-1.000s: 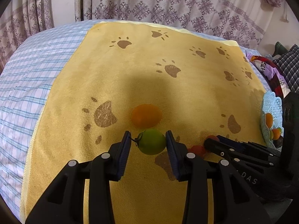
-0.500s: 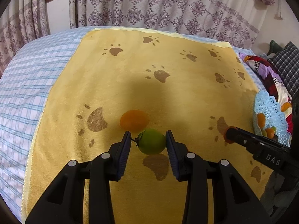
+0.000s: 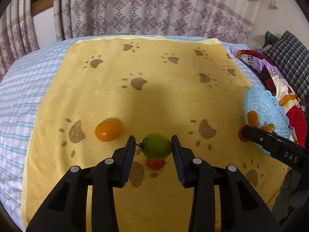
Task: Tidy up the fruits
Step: 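Carry the green tomato and red tomato in both tools over the blue basket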
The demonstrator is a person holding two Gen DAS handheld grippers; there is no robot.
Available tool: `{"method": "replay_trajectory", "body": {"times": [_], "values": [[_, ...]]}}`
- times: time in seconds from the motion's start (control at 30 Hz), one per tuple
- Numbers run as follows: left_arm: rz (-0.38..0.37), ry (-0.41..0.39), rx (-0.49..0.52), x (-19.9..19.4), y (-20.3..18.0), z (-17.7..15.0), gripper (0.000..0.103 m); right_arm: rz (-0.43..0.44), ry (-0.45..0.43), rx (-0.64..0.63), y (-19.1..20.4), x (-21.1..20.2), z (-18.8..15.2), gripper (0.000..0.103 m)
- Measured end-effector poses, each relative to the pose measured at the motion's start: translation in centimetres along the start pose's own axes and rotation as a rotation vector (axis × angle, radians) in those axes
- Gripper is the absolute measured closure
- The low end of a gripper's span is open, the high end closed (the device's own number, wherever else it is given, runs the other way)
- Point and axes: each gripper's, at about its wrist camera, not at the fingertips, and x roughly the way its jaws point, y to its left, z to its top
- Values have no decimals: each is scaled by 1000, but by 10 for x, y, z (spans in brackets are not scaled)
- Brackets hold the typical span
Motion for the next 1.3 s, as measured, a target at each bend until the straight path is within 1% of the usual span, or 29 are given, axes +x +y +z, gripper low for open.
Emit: {"method": "replay_trajectory", "body": {"times": [0.13,0.4,0.7,0.83,1.13,1.17,1.27,1.3], "values": [[-16,-6,26,-2,-15,3,64,-20,-22,20,-16,-14,0,76],[-54,-9,94,-2,-51,7,64,-89,-69,92,-64,-46,-3,76],[-88,-7,180,0,-95,12,64,-143,-88,141,-106,-68,-10,76],[-108,-8,219,1,-117,14,64,-151,-93,169,-121,-72,-13,76],[-142,-10,293,4,-156,18,64,-135,-96,203,-130,-73,-12,76],[-147,-9,301,5,-161,19,64,-135,-94,212,-133,-73,-12,74],[-158,-9,319,7,-171,18,64,-136,-104,242,-140,-77,-12,64],[-162,-8,323,8,-173,18,64,-139,-112,248,-142,-79,-11,64]]}}
